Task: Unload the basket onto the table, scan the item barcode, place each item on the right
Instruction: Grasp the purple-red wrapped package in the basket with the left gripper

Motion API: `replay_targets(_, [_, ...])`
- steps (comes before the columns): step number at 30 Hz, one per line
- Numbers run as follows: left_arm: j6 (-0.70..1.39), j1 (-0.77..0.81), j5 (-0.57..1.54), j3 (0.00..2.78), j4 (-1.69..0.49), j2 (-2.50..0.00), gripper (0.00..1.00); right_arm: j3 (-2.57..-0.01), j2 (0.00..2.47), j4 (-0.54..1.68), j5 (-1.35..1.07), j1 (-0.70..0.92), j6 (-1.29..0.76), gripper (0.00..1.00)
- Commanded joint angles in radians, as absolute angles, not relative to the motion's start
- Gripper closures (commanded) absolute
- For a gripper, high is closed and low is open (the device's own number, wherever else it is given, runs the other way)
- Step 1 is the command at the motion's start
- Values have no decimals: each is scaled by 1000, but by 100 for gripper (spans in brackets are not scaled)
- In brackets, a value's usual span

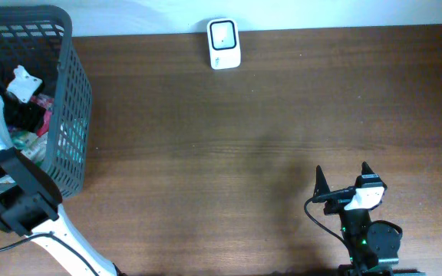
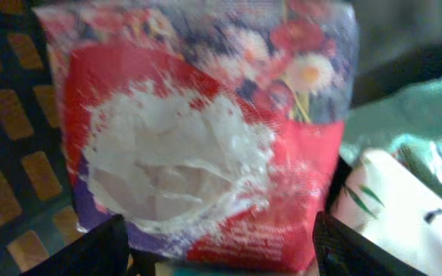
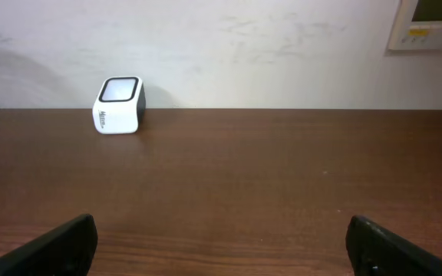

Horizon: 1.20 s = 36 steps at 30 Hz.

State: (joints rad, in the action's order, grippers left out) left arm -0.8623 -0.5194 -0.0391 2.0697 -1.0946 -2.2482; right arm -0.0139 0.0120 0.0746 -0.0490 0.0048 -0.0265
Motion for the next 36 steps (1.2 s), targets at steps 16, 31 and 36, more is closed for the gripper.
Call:
replay_targets(16, [-631, -411, -83, 2086, -986, -2323, 25, -6, 6, 77, -41, 12, -30, 1])
replay_targets(31, [-562, -450, -198, 2035, -1033, -2354, 100, -6, 6, 77, -41, 12, -30, 1])
replay_targets(36, [-419, -437, -198, 2103, -1032, -2331, 100, -6, 6, 77, -41, 12, -30, 1])
